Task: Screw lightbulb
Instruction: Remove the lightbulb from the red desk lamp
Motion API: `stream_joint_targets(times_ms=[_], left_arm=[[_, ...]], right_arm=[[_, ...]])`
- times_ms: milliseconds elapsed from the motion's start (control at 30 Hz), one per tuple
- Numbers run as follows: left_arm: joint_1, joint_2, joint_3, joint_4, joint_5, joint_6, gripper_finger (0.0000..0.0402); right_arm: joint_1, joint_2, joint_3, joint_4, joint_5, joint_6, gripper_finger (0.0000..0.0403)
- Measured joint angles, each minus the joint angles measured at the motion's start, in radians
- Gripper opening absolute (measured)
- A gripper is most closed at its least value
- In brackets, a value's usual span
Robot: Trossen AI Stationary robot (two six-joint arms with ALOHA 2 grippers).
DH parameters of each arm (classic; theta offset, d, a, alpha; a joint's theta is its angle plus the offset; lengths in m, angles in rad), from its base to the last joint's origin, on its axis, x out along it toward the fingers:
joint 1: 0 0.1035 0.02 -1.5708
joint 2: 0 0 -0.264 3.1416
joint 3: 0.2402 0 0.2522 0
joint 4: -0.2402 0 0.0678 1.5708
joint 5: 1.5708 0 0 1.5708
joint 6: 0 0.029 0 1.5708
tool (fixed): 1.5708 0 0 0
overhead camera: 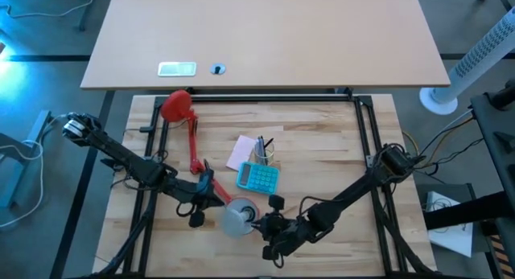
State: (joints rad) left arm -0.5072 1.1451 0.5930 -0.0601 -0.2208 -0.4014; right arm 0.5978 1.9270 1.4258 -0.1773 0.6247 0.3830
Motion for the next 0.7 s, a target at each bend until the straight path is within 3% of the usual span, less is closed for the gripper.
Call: stream_joint_targets(times_ms=[167, 367, 467, 700], left_arm=[[-0.008, -0.112, 0.000, -0.083, -0.006, -0.045, 0.0000], [-0.109, -0.188, 0.000, -0.244, 0.021, -0.213, 0.0000], [-0.185, -0.177, 0.000, -0.253, 0.022, -0.305, 0.0000], [-0.289, -0.046, 0.000, -0.141, -0.027, -0.401, 0.0000]], right_arm=[[-0.024, 0.001, 0.058, -0.073, -0.062, -0.060, 0.0047], [-0.054, 0.001, 0.106, -0.158, -0.104, -0.120, 0.0129], [-0.078, 0.002, 0.109, -0.190, -0.124, -0.131, 0.0174], [-0.124, 0.002, 0.112, -0.184, -0.286, -0.212, 0.0260]])
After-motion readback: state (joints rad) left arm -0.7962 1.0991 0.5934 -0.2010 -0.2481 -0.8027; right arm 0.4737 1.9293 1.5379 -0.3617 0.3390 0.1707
